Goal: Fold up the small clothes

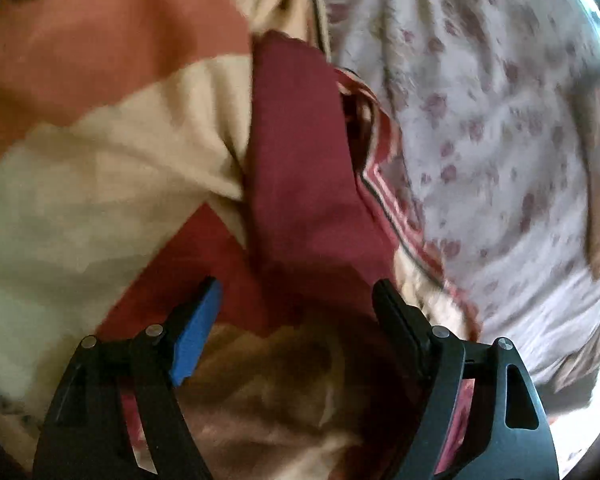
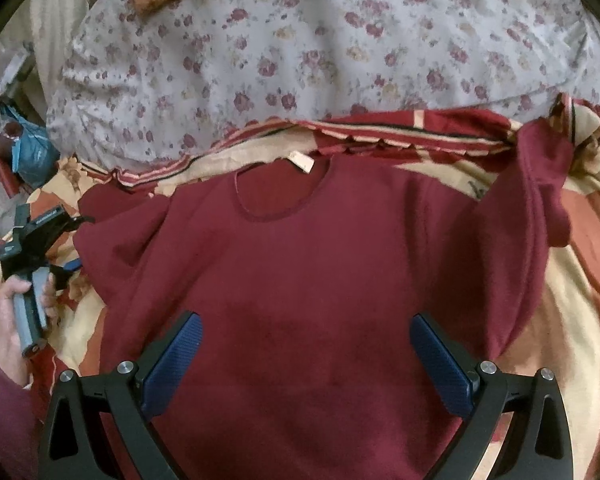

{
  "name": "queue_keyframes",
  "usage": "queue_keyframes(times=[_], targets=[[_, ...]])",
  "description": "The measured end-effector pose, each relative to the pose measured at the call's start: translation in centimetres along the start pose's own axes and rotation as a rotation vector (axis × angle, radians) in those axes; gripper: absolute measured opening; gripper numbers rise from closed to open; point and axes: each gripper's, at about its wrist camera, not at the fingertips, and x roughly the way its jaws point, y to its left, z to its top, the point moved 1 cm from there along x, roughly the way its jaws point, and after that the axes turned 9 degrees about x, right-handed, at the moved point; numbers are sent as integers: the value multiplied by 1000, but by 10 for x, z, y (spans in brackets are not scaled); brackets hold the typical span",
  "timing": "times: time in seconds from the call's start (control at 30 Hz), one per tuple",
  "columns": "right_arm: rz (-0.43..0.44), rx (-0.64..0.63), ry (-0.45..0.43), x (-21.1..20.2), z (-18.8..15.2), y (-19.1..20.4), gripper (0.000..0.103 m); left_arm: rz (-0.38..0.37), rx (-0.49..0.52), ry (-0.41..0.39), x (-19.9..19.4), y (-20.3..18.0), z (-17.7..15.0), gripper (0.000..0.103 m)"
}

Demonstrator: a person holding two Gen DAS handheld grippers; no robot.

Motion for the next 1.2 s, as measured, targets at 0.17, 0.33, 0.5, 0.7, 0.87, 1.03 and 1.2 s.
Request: queue_keyframes(times=[0.17, 0.33, 0.5, 0.7, 0.87, 1.03, 1.2], targets=[[-2, -31, 10, 5, -2, 7, 103, -10, -40, -25, 14, -4, 8, 78], [-2, -27, 11, 7, -1, 7, 103, -42, -69, -67, 20, -3, 13, 71], [1, -15, 10, 7, -1, 5, 103, -55, 33, -37, 21, -12, 13, 8], [9, -25, 2, 2, -3, 6, 103, -103, 94, -106, -14, -26, 13, 5], [17, -22, -25, -9, -1, 6, 103, -166, 179, -164, -49, -54, 14, 5], [25, -7, -47, -22, 1, 2, 103, -188, 241, -168, -64, -85, 9, 5], [28, -8, -66, -32, 2, -1, 103, -234, 339, -160, -76, -120, -15, 5]])
